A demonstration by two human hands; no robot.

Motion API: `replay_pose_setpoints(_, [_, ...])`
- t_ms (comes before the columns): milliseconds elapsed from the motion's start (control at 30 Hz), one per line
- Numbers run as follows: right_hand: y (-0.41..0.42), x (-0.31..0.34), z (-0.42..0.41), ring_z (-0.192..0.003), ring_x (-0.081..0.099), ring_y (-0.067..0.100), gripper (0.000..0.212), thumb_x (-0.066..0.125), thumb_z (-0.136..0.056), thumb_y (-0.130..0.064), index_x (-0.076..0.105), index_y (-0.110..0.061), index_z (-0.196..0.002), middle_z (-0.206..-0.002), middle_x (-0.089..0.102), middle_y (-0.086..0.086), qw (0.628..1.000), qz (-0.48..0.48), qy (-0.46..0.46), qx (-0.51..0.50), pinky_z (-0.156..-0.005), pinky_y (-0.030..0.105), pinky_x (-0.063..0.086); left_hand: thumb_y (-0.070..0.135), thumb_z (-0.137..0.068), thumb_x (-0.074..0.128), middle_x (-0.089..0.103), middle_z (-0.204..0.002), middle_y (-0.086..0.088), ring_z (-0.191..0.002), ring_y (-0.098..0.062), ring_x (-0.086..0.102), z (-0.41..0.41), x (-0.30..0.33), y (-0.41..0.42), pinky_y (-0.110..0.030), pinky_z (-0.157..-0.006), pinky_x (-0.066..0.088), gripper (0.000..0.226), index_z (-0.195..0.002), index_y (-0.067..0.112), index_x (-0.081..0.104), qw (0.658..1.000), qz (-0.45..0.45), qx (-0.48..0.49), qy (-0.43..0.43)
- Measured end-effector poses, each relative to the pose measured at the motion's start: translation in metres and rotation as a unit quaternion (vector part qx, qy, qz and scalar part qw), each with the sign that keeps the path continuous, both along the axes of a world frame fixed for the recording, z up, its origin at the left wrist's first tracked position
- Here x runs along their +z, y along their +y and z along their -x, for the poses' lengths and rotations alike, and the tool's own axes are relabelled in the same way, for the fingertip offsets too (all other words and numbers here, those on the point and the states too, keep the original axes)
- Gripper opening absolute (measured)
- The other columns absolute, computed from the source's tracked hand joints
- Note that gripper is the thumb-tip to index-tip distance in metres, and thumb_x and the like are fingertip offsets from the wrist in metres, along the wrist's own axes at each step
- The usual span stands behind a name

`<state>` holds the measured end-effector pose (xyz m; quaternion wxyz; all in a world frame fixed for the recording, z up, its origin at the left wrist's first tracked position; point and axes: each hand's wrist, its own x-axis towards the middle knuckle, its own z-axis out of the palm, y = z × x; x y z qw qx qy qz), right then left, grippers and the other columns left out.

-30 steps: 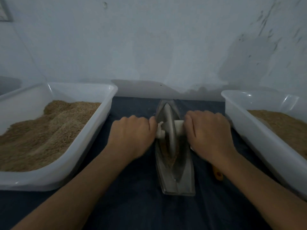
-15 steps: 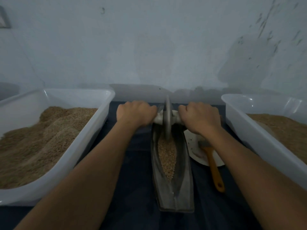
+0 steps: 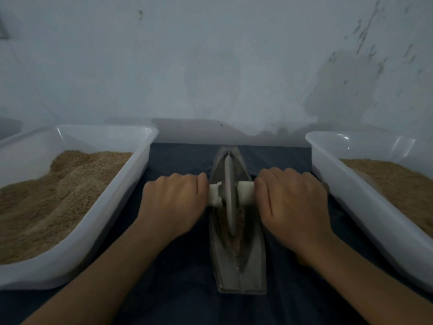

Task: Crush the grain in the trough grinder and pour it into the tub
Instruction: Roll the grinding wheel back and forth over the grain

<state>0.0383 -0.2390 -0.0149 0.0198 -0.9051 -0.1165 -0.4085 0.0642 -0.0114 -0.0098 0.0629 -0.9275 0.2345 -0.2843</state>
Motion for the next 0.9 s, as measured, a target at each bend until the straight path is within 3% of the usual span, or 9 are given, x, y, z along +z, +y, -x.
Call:
replay_pose_setpoints(100, [-0.003,0.013,-0.059,-0.050,0.038,0.014,0.052,0.015,-0.100,-0.036,0.047,-0.021,-0.063,-0.058,0.043,-0.006,0.991,-0.016,0.109,-0.073,-0.052,0.031,0.023,0.026,-0.104,0.034,0.046,-0.085,0.000,-0.078,-0.026,0.052,-0.057,0.010,-0.020,-0.037,-0.063,0.037,0.018,-0.087,0.022,0.037,0.992,-0.012,0.100,0.077])
replay_pose_setpoints(167, [-0.005,0.022,-0.090,-0.055,0.040,0.017,0.051,0.016,-0.096,-0.036,0.051,-0.017,-0.066,-0.064,0.048,0.000,0.981,-0.043,0.163,-0.092,-0.054,0.032,0.023,0.026,-0.105,0.033,0.060,-0.107,-0.007,-0.088,-0.028,0.050,-0.089,0.027,-0.028,-0.042,-0.074,0.036,0.021,-0.090,0.022,0.047,0.975,0.034,0.138,0.171])
replay_pose_setpoints(233, [-0.006,0.026,-0.100,-0.056,0.042,0.019,0.049,0.024,-0.099,-0.036,0.052,-0.014,-0.065,-0.064,0.050,0.002,0.976,-0.071,0.187,-0.092,-0.054,0.033,0.023,0.026,-0.104,0.034,0.063,-0.117,-0.008,-0.091,-0.028,0.049,-0.101,0.033,-0.032,-0.041,-0.077,0.035,0.022,-0.093,0.022,0.053,0.968,0.045,0.144,0.202])
replay_pose_setpoints(333, [-0.006,0.017,-0.075,-0.055,0.039,0.016,0.045,0.014,-0.096,-0.032,0.047,-0.019,-0.070,-0.063,0.045,-0.004,0.986,0.028,0.139,-0.088,-0.053,0.035,0.028,0.021,-0.104,0.038,0.061,-0.103,-0.006,-0.091,-0.032,0.059,-0.071,0.023,-0.027,-0.040,-0.069,0.036,0.013,-0.094,0.021,0.047,0.986,-0.008,0.111,0.124])
replay_pose_setpoints(467, [0.000,0.001,-0.010,-0.058,0.033,0.015,0.039,0.020,-0.107,-0.033,0.041,-0.027,-0.074,-0.065,0.034,-0.011,0.999,0.000,0.040,-0.016,-0.059,0.037,0.027,0.024,-0.100,0.042,0.045,-0.070,0.002,-0.054,-0.021,0.040,0.000,-0.003,-0.003,-0.032,-0.049,0.030,0.012,-0.101,0.016,0.052,1.000,0.007,-0.008,-0.014])
replay_pose_setpoints(567, [-0.002,-0.007,0.018,-0.067,0.030,0.016,0.033,0.023,-0.109,-0.035,0.039,-0.028,-0.081,-0.075,0.033,-0.011,0.999,-0.013,-0.012,0.032,-0.067,0.037,0.025,0.021,-0.098,0.038,0.051,-0.067,-0.002,-0.050,-0.018,0.037,0.030,-0.006,0.008,-0.028,-0.046,0.025,0.021,-0.098,0.011,0.057,0.996,0.004,-0.065,-0.065])
replay_pose_setpoints(667, [-0.002,-0.006,0.010,-0.062,0.031,0.017,0.036,0.024,-0.108,-0.033,0.041,-0.025,-0.077,-0.070,0.034,-0.010,1.000,-0.003,-0.010,0.028,-0.064,0.037,0.024,0.017,-0.095,0.042,0.048,-0.062,-0.001,-0.051,-0.017,0.027,0.024,-0.002,0.006,-0.024,-0.047,0.016,0.016,-0.089,0.013,0.056,0.998,0.005,-0.039,-0.054])
replay_pose_setpoints(800, [-0.006,0.010,-0.050,-0.048,0.033,0.012,0.047,0.013,-0.099,-0.037,0.042,-0.023,-0.065,-0.056,0.038,-0.008,0.994,0.022,0.097,-0.040,-0.053,0.031,0.021,0.021,-0.103,0.034,0.035,-0.074,0.004,-0.067,-0.023,0.045,-0.037,0.004,-0.014,-0.033,-0.055,0.029,0.018,-0.086,0.021,0.039,0.997,-0.029,0.072,0.018])
replay_pose_setpoints(900, [-0.017,0.018,-0.095,-0.056,0.037,0.017,0.033,0.027,-0.099,-0.026,0.043,-0.017,-0.072,-0.065,0.042,-0.003,0.983,0.048,0.166,-0.066,-0.052,0.030,0.022,0.028,-0.104,0.032,0.045,-0.086,-0.002,-0.077,-0.025,0.044,-0.088,0.022,-0.026,-0.036,-0.065,0.031,0.028,-0.083,0.015,0.044,0.985,0.064,0.120,0.105])
